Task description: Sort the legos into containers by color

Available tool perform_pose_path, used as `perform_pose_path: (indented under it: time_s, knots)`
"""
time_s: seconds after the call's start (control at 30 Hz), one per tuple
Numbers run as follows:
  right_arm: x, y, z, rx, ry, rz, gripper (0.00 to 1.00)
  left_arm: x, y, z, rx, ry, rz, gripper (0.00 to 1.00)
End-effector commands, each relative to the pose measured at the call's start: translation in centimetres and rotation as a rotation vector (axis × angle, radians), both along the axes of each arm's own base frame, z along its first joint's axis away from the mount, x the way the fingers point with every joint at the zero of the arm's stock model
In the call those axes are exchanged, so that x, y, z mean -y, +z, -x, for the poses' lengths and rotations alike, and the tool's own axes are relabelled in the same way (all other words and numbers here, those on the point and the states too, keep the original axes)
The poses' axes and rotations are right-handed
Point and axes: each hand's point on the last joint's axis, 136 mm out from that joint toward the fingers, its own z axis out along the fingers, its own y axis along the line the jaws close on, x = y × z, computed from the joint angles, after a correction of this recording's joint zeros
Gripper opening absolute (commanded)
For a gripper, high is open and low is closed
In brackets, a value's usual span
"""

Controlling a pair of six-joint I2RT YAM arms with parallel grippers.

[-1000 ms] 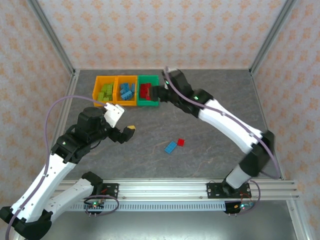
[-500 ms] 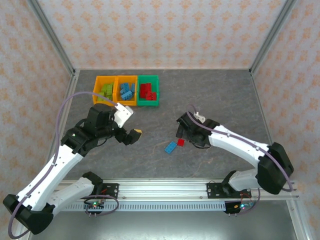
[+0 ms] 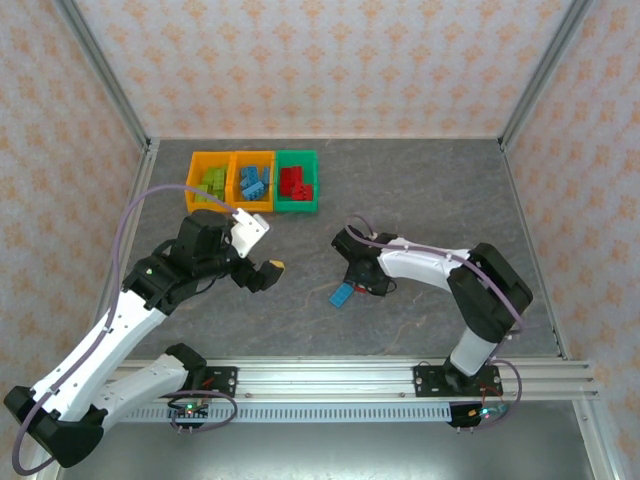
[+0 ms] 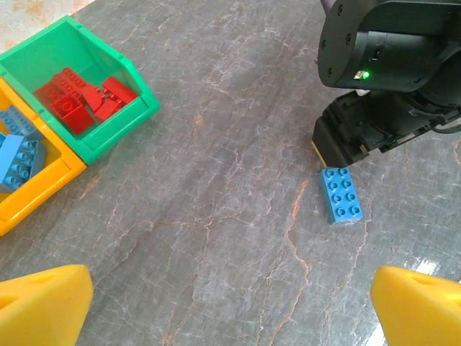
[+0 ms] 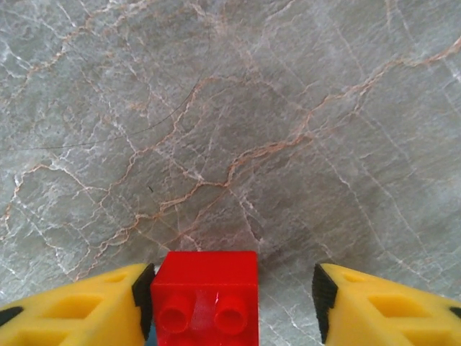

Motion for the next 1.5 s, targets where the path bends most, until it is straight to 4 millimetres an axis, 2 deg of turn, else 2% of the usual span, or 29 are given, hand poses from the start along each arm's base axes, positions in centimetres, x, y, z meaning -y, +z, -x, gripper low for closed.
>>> perform_pose_path:
  time_s: [0.0,0.13,0.2,0.3,0.43,0.5,0.6,0.73,0.9,1.0,1.1,1.27,1.37,1.47]
  knots:
    - [0.5,-0.3,0.0,0.009,-0.022,0.018,0.52,-0.4,0.0,0.2,0.009,0.005,-0.026,1.00]
    - [1.0,1.2,-0.2,0.058,-0.039,0.000,0.38,-0.3,0.1,0.2,0.013,0.001,-0.024,1.00]
    - [1.1,3.0,-0.8,0.131,-0.049,-0.026,0.32,-0.2,0.1,0.3,0.012,-0.006,-0.021,1.00]
    - [0.7,6.5,-2.2,0.278,-0.042,-0.107,0.30,-0.1,0.3,0.5,0.016,-0.021,-0.014,1.00]
    - [-1.8,12.1,-5.6,0.516,0.069,-0.209,0.32,-0.3,0.9,0.7,0.040,-0.020,-0.008,1.00]
    - [-3.8,15.1,-8.0,0.628,0.170,-0.210,0.32,-0.5,1.2,0.7,0.053,-0.011,-0.011,1.00]
    - [-6.7,18.0,-11.4,0.748,0.268,-0.190,0.34,-1.1,1.4,0.7,0.072,0.012,-0.020,1.00]
    - [-9.7,18.7,-17.0,0.785,0.307,-0.195,0.34,-2.3,1.6,0.0,0.095,0.090,-0.050,1.00]
    - [-12.3,17.3,-24.5,0.788,0.341,-0.148,0.34,-6.6,1.5,-2.3,0.134,0.354,-0.168,1.00]
    - [-13.8,16.5,-28.0,0.764,0.371,-0.127,0.34,-7.2,1.5,-2.4,0.137,0.383,-0.186,1.00]
    - [-14.8,15.2,-30.5,0.727,0.392,-0.085,0.37,-7.0,1.6,-2.3,0.142,0.374,-0.172,1.00]
    - [-15.4,15.1,-32.1,0.707,0.413,-0.043,0.53,-7.0,1.8,-2.3,0.149,0.374,-0.168,1.00]
    - [-15.9,16.1,-31.4,0.690,0.410,-0.106,0.60,-7.1,1.9,-2.3,0.151,0.381,-0.171,1.00]
    - [-15.1,18.0,-30.0,0.682,0.386,-0.129,0.61,-7.8,2.0,-2.5,0.164,0.415,-0.183,1.00]
